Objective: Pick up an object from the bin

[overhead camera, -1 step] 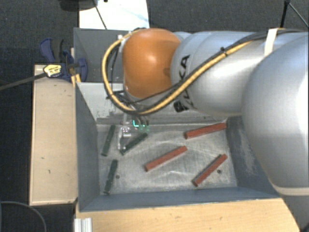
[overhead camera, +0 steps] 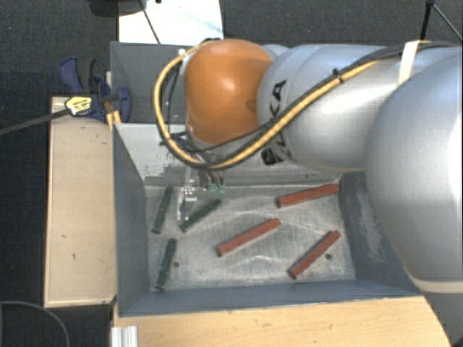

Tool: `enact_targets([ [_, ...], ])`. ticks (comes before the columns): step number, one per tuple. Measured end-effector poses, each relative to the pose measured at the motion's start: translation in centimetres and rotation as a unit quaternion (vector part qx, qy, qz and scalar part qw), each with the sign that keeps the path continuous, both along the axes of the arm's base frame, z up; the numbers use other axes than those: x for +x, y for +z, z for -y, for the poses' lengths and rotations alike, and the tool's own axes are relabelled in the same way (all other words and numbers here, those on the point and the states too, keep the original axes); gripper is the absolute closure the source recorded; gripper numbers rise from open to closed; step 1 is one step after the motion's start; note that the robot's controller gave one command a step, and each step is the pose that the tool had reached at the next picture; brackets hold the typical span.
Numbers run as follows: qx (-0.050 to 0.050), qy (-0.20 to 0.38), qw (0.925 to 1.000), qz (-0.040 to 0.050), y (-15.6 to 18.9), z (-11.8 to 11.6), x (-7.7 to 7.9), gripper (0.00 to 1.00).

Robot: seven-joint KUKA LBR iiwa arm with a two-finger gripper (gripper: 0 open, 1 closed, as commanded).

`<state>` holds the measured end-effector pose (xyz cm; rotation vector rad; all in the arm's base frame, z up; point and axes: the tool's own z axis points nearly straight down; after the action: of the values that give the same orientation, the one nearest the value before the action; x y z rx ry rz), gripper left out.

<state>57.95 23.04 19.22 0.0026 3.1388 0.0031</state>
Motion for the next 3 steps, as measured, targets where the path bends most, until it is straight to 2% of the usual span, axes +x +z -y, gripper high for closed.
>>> enact_targets([
  [2,0.002,-0.021,0.9998,0.0057,-11.9,2.5,1.2,0.00],
  [3,0.001,-0.014,0.9999,0.0032,-12.0,7.1,-1.7,0.00],
])
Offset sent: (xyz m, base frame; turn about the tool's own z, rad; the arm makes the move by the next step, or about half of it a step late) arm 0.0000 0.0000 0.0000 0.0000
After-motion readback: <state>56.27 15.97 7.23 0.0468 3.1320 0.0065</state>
